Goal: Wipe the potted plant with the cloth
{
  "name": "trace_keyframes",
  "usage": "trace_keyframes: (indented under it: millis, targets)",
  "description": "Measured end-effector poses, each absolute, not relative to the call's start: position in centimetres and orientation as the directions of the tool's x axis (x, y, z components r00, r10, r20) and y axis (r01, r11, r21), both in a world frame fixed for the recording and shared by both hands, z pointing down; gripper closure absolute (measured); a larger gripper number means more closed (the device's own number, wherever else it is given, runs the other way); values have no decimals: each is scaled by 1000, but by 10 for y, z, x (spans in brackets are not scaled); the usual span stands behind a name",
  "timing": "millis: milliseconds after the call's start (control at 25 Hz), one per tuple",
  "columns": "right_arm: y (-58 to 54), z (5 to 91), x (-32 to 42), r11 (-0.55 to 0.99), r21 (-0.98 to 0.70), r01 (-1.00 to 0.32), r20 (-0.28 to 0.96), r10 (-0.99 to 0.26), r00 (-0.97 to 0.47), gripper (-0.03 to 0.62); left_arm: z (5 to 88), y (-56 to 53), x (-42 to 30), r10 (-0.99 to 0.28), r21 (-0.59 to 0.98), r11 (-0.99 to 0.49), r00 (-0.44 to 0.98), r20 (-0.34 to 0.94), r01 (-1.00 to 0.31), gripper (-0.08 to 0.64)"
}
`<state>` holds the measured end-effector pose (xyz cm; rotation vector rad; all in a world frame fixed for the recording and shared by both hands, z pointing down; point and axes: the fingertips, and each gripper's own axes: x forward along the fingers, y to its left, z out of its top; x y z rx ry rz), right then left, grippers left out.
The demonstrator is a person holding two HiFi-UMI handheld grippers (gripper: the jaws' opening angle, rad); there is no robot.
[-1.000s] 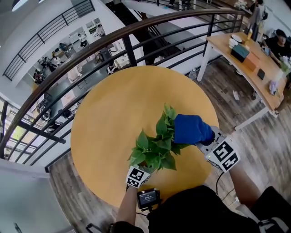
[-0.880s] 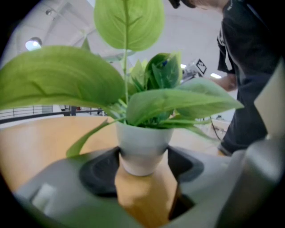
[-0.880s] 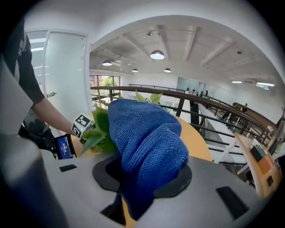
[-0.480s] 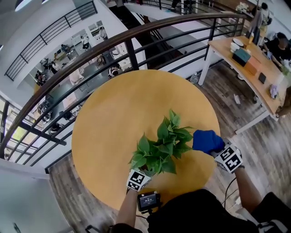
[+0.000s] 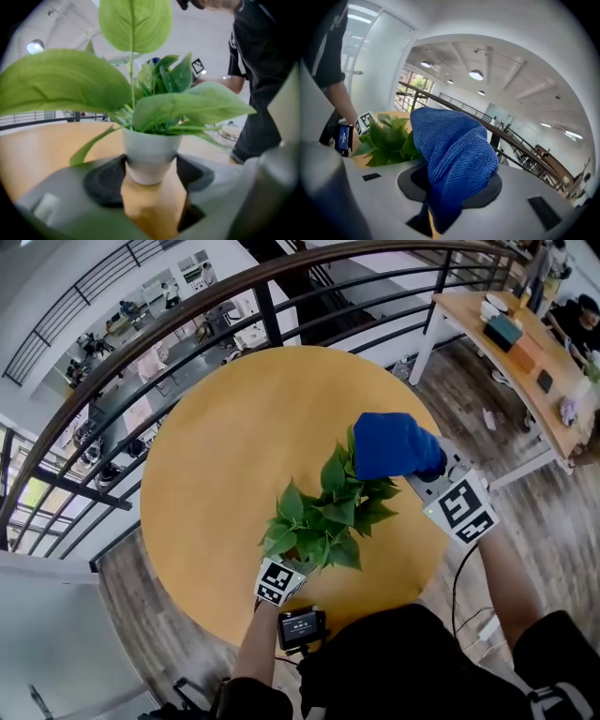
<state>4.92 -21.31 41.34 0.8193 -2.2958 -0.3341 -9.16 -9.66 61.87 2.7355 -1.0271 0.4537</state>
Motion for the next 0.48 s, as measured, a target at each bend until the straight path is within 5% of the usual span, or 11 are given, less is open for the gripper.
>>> trace_keyframes:
  millis: [120, 480]
  targets:
    - [-217, 461, 38, 793, 471, -386, 603, -609, -515, 457, 621, -93, -92, -605, 70, -744, 715, 349, -664, 229]
    - [-218, 540, 90, 796, 344, -498, 734, -559, -387, 457, 621, -93, -96, -611, 60, -743, 713, 343, -666, 229]
